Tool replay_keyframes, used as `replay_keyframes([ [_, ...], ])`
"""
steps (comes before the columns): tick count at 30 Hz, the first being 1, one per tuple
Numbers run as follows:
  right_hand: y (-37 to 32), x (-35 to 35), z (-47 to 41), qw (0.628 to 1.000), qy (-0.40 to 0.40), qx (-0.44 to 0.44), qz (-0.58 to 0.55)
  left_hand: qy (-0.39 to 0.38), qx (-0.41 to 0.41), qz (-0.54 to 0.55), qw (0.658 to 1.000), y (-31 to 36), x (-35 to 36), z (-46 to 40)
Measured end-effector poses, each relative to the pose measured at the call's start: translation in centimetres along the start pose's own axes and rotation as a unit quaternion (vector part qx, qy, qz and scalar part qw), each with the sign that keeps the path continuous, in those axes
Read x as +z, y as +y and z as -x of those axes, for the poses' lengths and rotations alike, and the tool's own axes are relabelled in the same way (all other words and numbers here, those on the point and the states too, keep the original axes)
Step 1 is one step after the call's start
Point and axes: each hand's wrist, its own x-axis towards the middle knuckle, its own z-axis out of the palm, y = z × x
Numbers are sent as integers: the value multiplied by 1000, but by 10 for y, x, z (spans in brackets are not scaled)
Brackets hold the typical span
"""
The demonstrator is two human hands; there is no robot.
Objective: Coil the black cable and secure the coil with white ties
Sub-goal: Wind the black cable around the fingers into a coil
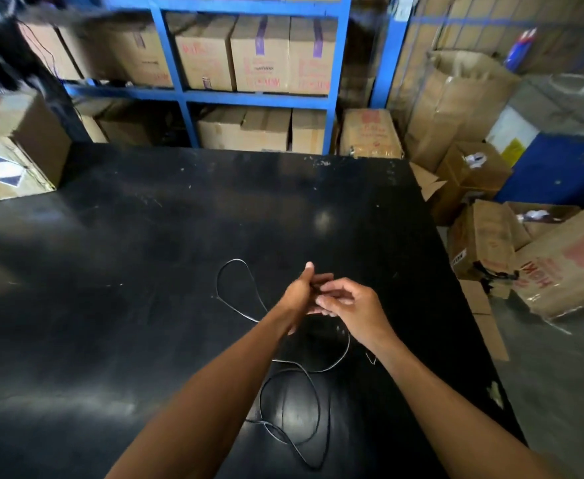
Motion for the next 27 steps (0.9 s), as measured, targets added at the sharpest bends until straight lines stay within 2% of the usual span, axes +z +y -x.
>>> replay_keyframes([
  [2, -10, 2, 8, 998, -7, 10, -63, -12, 47, 59, 997, 13, 3, 7],
  [6, -24, 2, 21, 993, 1, -12, -117, -60, 131, 141, 979, 48, 8, 29],
  [12, -38, 9, 28, 985, -38, -44, -161, -158, 139, 138, 968, 78, 11, 54],
  [16, -31, 8, 32, 990, -65, -49, -113, -198, 129, 184, 954, 105, 8, 74],
  [20, -12, -2, 36, 996, -75, -14, -54, -256, 155, 240, 924, 149, -6, 101],
  [24, -2, -6, 32, 999, -40, 3, 4, -327, 172, 187, 910, 181, -16, 129],
  [27, -17, -8, 14, 997, 38, -9, 71, -387, 120, 120, 906, 177, -18, 143],
])
